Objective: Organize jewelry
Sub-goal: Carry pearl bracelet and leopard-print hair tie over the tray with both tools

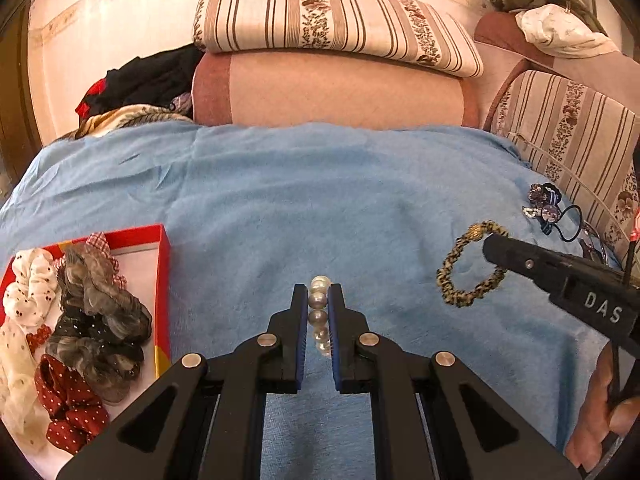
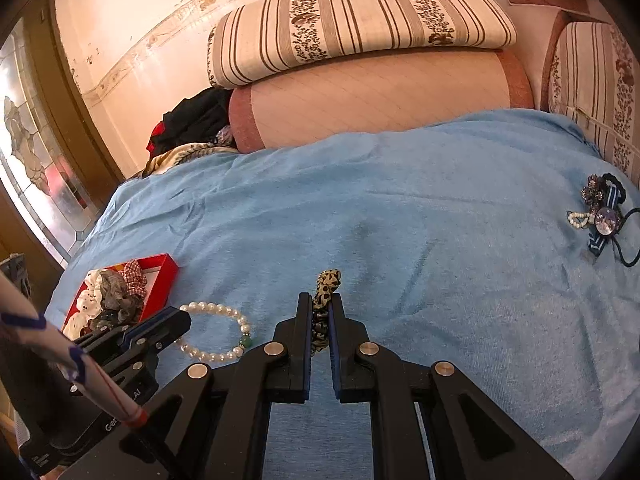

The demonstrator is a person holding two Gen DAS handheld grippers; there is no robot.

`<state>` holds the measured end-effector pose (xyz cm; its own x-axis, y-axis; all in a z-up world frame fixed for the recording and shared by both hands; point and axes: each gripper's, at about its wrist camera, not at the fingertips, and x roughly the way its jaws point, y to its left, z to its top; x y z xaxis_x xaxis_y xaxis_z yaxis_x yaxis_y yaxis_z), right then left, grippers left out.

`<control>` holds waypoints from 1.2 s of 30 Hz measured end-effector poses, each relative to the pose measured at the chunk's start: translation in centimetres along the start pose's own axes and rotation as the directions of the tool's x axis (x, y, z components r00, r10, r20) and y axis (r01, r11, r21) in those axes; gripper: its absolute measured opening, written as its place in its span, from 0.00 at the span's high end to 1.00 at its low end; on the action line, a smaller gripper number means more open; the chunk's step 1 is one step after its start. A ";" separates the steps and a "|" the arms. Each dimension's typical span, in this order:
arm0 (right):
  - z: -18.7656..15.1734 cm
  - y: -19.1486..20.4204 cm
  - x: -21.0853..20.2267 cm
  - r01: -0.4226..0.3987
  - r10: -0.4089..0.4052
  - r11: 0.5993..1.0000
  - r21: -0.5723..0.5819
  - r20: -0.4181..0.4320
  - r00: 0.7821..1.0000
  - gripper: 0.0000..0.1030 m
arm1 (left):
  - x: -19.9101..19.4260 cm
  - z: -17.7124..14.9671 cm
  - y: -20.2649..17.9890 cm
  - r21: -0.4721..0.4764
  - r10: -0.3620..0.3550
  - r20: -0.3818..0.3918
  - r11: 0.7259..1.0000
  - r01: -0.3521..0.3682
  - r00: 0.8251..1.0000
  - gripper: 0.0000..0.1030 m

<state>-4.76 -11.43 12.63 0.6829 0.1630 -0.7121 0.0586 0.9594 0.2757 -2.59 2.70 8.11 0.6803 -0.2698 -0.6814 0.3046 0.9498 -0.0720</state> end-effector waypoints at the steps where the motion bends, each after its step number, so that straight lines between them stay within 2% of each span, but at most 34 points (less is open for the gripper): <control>1: -0.1 0.1 0.0 0.000 0.000 1.000 -0.003 0.001 1.000 0.92 | -0.1 0.0 -0.1 0.004 0.004 0.005 1.000 -0.004 1.000 0.91; 17: -0.1 1.9 1.0 0.012 -0.012 0.998 -0.060 0.006 1.000 0.92 | 0.7 0.5 -0.5 0.030 0.041 0.032 0.999 -0.042 0.999 0.91; 36: -0.1 2.2 1.3 0.019 -0.019 0.997 -0.072 -0.004 1.000 0.92 | 0.9 0.7 -0.6 0.027 0.043 0.040 0.999 -0.044 0.998 0.91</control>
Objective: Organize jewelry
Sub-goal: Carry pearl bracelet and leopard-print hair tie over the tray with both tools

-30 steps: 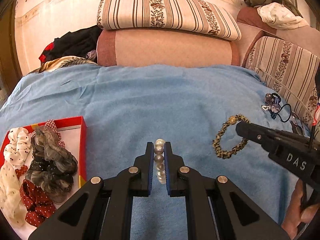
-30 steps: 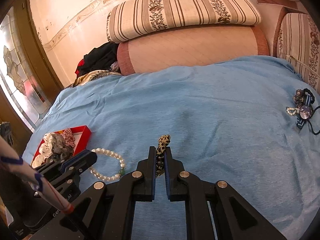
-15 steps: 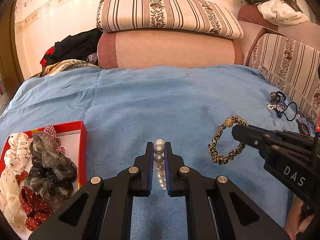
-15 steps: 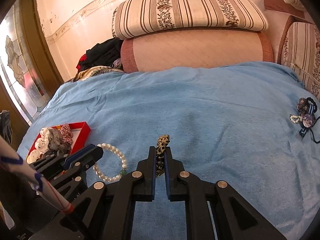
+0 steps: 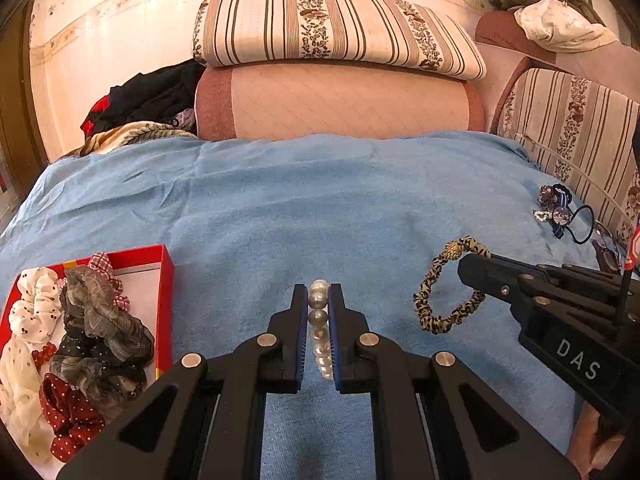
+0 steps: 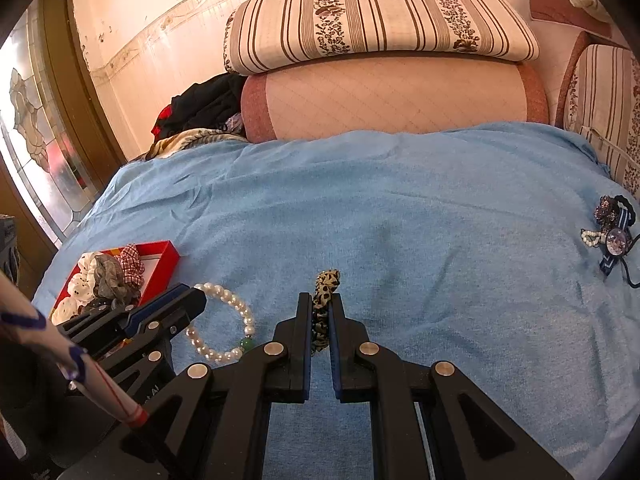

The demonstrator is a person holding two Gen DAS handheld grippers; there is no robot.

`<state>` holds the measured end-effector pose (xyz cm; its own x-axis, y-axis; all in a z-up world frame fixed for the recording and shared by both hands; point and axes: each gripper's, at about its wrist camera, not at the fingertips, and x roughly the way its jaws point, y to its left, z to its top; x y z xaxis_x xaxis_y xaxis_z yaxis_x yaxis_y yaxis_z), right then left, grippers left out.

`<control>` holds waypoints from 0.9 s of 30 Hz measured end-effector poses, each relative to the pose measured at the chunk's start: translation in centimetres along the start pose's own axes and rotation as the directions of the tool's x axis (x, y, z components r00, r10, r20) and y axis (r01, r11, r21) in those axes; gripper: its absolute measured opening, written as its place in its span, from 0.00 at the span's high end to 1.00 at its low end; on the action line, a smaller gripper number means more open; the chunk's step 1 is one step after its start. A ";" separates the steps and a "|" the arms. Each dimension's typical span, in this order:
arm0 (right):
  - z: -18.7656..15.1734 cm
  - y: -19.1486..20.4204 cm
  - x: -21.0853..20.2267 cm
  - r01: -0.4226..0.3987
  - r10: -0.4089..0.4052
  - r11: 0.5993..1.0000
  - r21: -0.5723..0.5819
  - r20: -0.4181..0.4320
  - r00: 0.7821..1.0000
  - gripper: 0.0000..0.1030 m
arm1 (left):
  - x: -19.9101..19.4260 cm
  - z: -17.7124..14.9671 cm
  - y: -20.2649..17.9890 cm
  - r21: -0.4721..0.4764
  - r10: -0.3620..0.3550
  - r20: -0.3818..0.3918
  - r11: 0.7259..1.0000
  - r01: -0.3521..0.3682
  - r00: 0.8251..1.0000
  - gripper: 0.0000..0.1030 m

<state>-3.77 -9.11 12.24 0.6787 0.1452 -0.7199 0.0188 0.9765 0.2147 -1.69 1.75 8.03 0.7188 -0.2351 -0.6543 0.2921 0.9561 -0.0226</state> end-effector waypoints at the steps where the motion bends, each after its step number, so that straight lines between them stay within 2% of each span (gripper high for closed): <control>1: 0.0 0.1 -0.2 0.005 -0.005 1.000 -0.002 0.004 1.000 0.92 | -0.2 0.0 0.0 -0.001 0.000 0.006 1.000 0.000 1.000 0.91; 6: 0.0 0.7 -2.0 0.036 -0.036 0.999 0.005 0.031 0.999 0.92 | -2.3 0.1 0.2 -0.038 0.005 0.029 0.999 -0.003 1.000 0.91; 11: -1.4 1.5 -5.7 0.048 -0.049 0.998 0.030 0.050 0.998 0.92 | -5.8 -0.4 0.0 -0.069 0.008 0.056 0.998 -0.004 0.998 0.91; 17: -3.3 3.6 -9.6 0.055 -0.055 0.998 0.001 0.053 0.997 0.92 | -11.1 -1.7 0.4 -0.106 0.005 0.077 0.994 0.004 0.997 0.91; 22: -3.5 5.2 -11.2 0.043 -0.041 0.999 -0.031 0.065 0.997 0.92 | -14.0 -2.2 1.4 -0.136 0.020 0.096 0.991 -0.006 0.995 0.91; 27: -3.4 6.0 -11.1 0.036 -0.033 0.998 -0.047 0.062 0.998 0.92 | -14.7 -2.4 2.9 -0.173 0.028 0.106 0.985 -0.009 0.994 0.91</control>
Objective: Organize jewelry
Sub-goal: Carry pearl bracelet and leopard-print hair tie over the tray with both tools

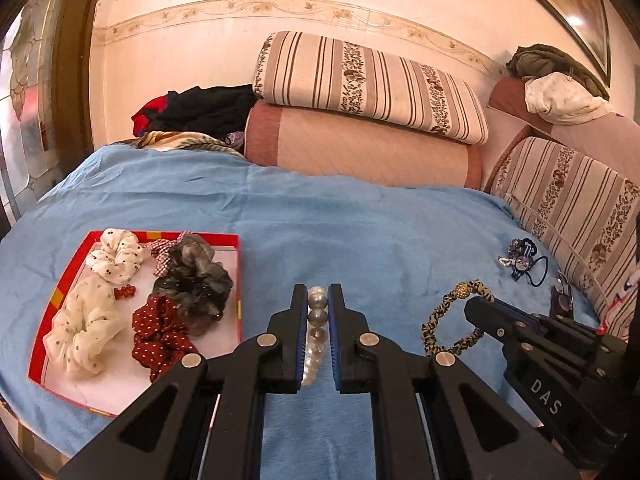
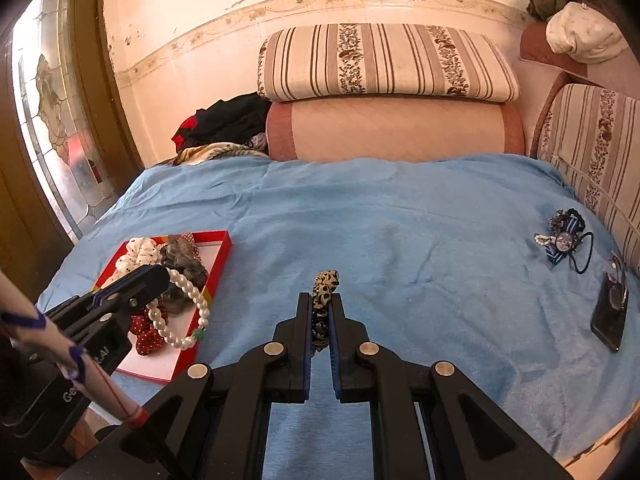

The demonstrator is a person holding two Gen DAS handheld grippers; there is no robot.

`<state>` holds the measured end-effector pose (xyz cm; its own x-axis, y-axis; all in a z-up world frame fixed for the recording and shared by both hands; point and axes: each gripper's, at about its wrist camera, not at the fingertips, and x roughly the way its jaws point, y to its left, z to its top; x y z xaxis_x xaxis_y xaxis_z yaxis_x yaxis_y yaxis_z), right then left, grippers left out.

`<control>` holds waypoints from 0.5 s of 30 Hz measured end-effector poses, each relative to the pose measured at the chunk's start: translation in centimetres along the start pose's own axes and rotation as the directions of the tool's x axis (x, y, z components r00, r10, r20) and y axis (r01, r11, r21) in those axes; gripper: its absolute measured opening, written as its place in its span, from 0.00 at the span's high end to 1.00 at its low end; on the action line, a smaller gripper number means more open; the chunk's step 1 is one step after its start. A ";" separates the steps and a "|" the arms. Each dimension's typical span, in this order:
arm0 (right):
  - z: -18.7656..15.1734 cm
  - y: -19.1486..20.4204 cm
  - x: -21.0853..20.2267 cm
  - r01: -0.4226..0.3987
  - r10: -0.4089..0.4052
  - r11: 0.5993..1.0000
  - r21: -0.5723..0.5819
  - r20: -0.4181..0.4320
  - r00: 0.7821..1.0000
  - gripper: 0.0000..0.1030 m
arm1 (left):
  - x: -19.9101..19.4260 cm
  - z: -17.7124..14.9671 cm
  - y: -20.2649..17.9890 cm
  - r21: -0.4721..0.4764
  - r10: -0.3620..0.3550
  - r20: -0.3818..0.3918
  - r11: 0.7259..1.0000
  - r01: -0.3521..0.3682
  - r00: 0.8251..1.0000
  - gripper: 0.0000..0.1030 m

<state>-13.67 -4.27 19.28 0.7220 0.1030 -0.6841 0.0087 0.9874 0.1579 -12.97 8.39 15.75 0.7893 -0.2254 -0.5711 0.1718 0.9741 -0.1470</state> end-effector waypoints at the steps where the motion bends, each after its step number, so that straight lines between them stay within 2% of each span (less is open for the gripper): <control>1: 0.1 0.1 0.1 -0.003 0.003 1.000 -0.002 -0.002 1.000 0.92 | 0.0 0.0 0.2 -0.004 0.002 0.001 1.000 -0.002 1.000 0.91; 7: 1.4 1.5 0.7 -0.049 0.049 0.999 -0.009 0.001 0.999 0.92 | -0.1 0.9 1.3 0.006 0.022 0.009 1.000 -0.022 1.000 0.91; 15: 1.3 3.4 1.3 -0.085 0.084 0.996 -0.041 -0.022 0.996 0.92 | 0.0 0.9 2.9 0.004 0.063 0.008 0.998 -0.063 0.998 0.91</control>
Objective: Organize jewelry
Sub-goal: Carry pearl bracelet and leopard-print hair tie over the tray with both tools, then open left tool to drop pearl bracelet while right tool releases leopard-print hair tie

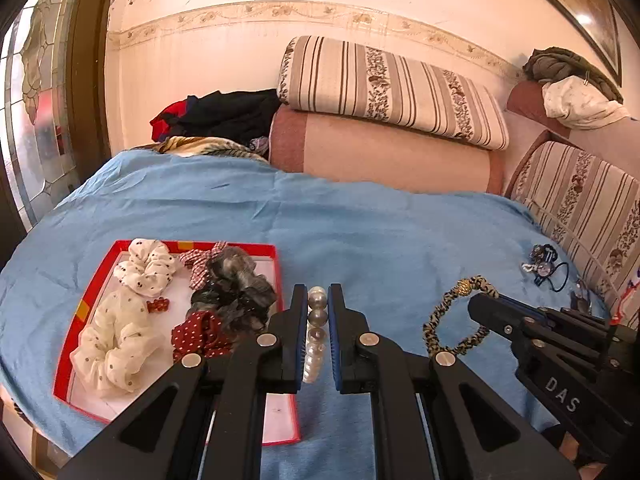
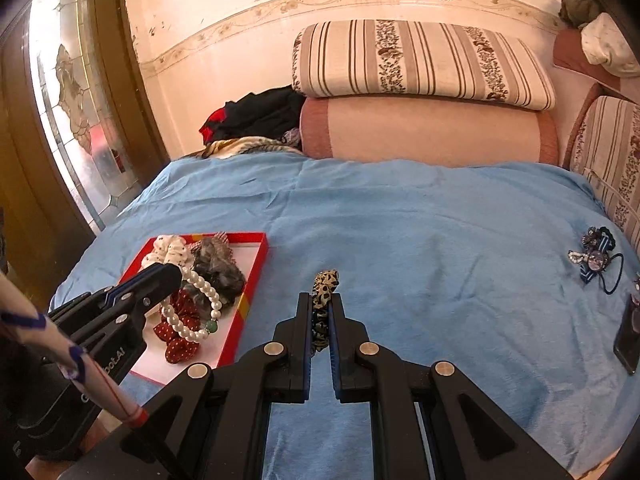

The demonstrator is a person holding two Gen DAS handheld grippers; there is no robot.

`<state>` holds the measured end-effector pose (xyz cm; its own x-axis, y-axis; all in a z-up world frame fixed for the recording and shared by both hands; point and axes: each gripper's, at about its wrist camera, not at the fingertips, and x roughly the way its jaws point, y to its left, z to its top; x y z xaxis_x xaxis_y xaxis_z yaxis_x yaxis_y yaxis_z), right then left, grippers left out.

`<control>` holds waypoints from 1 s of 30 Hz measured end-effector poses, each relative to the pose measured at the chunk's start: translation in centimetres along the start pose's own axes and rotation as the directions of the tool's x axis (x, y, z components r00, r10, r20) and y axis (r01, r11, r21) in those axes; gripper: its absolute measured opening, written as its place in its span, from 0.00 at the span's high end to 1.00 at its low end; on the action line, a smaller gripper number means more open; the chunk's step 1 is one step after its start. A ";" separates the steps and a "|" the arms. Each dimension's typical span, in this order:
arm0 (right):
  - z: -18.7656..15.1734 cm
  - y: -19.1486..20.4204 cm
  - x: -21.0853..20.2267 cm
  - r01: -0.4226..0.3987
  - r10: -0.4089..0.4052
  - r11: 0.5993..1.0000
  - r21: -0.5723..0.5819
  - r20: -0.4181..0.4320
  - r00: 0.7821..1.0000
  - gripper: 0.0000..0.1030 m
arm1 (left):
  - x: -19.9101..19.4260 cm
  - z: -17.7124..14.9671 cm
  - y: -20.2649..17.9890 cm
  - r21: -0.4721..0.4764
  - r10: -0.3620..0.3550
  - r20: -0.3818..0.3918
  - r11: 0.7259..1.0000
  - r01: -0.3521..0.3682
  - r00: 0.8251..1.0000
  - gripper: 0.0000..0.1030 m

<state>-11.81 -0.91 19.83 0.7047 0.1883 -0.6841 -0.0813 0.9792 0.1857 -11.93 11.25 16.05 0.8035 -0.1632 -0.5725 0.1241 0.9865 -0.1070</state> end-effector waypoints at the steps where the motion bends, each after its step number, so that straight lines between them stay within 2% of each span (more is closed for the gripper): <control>1: -0.1 0.1 0.0 -0.001 0.001 1.000 -0.001 -0.004 1.000 0.92 | 0.0 -0.1 0.2 -0.002 0.002 -0.002 1.000 -0.002 1.000 0.91; 17: -0.3 3.7 0.2 -0.044 0.042 0.997 -0.069 -0.031 0.999 0.92 | -0.9 -0.5 3.1 -0.024 0.056 0.020 0.998 -0.055 0.998 0.91; 30: -0.3 9.0 2.9 -0.133 0.121 0.984 -0.122 -0.100 0.988 0.92 | -1.4 -1.1 8.5 -0.107 0.119 0.010 0.987 -0.117 0.993 0.91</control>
<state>-10.69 8.49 19.30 0.6155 0.3119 -0.7238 -0.2597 0.9473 0.1874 -12.61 19.82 15.03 0.8185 -0.0448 -0.5727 -0.0335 0.9915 -0.1255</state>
